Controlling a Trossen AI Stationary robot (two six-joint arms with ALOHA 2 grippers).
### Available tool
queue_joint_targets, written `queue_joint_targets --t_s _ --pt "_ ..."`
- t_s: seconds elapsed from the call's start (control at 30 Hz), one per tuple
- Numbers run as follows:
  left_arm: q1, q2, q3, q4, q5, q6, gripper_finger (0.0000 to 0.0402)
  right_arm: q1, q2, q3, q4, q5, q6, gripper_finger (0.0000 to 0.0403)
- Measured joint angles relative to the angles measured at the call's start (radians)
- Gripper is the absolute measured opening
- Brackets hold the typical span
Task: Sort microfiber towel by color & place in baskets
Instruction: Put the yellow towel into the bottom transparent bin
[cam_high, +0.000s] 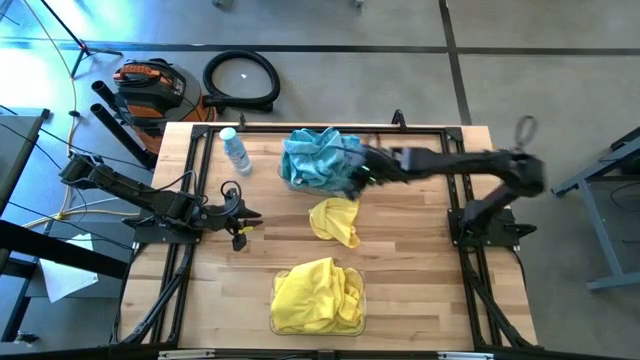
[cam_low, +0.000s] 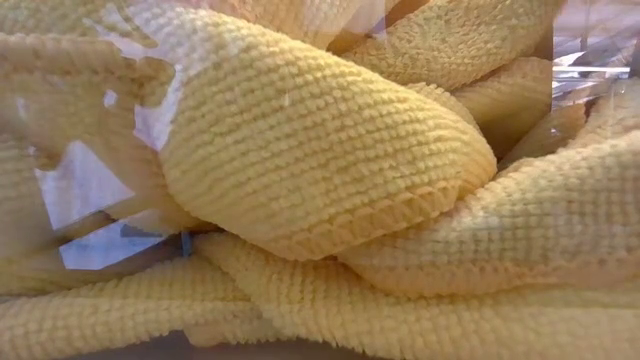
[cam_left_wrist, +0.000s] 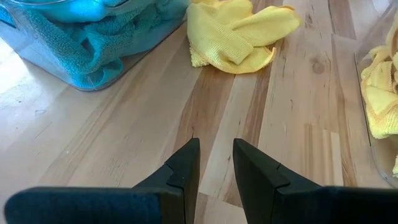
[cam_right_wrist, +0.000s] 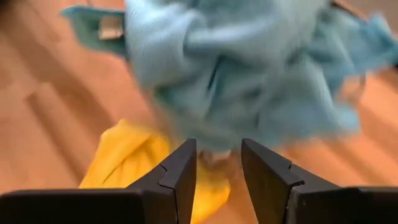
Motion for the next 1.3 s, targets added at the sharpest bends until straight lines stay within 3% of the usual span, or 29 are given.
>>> queue_joint_targets --t_s 0.13,0.27,0.43,0.57,0.73,0.97,1.3 --pt "0.0 0.0 0.0 0.003 -0.011 0.0 0.0085 0.096 -0.235 -0.249 0.097 0.04 0.123 0.0124" --pt "0.0 0.001 0.0 0.041 -0.044 -0.019 0.0085 0.236 -0.435 -0.436 0.12 0.153 0.238 0.0124" --pt "0.0 0.018 0.009 0.178 -0.063 0.028 0.0085 0.423 -0.587 -0.632 0.175 0.257 0.409 0.0124" --pt "0.0 0.093 0.103 0.183 -0.063 0.052 0.0085 0.546 -0.618 -0.742 0.229 0.345 0.525 0.0124" --pt "0.014 0.272 0.287 0.151 -0.062 0.141 0.0085 0.649 -0.613 -0.802 0.239 0.425 0.653 0.0124" --pt "0.094 0.558 0.548 0.072 0.007 0.204 0.0085 0.736 -0.613 -0.806 0.251 0.534 0.617 0.0124" --pt "0.22 0.94 0.832 0.023 0.189 0.25 0.0085 0.743 -0.613 -0.806 0.239 0.464 0.582 0.0124"
